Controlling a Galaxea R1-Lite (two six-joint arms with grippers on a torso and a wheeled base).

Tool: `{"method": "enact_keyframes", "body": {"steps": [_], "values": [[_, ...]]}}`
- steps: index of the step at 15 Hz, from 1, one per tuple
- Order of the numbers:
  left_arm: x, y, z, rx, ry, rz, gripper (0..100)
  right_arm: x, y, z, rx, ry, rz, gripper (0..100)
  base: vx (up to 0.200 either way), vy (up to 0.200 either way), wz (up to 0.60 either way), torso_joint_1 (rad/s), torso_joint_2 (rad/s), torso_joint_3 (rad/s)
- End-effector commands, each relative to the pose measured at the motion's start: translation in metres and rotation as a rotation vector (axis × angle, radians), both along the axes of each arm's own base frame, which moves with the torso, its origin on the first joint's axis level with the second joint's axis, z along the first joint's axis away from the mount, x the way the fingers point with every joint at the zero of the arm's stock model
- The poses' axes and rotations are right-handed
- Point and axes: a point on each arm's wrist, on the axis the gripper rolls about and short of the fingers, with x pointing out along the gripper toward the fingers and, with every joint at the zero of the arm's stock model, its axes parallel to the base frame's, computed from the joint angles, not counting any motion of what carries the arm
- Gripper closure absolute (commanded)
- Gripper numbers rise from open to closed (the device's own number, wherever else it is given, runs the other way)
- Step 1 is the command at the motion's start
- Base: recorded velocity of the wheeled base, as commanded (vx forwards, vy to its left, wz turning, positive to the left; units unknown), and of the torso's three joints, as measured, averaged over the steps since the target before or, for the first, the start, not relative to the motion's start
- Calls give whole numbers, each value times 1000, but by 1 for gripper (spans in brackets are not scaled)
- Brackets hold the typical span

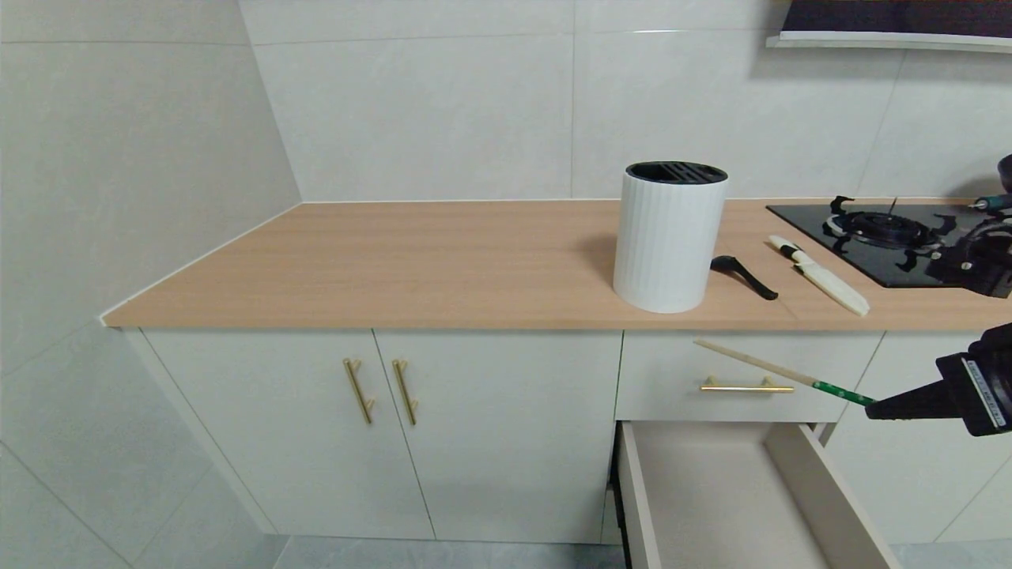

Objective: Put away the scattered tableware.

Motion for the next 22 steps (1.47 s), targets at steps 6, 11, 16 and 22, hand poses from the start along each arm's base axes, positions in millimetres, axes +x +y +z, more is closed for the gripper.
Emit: {"method": "enact_keyframes", "body": {"steps": [6,11,16,22], "values": [[0,0,0,0,0,0,0,17,6,-21,-22,93,29,100,0,0,0,-38,98,59],[0,0,0,0,0,0,0,25,11,-31,-32,136,41,100,0,0,0,-168,448,278],[0,0,0,0,0,0,0,33,12,-39,-35,156,41,100,0,0,0,-151,462,307],[0,0,0,0,0,0,0,36,12,-42,-36,156,41,100,0,0,0,-89,374,283]]}}
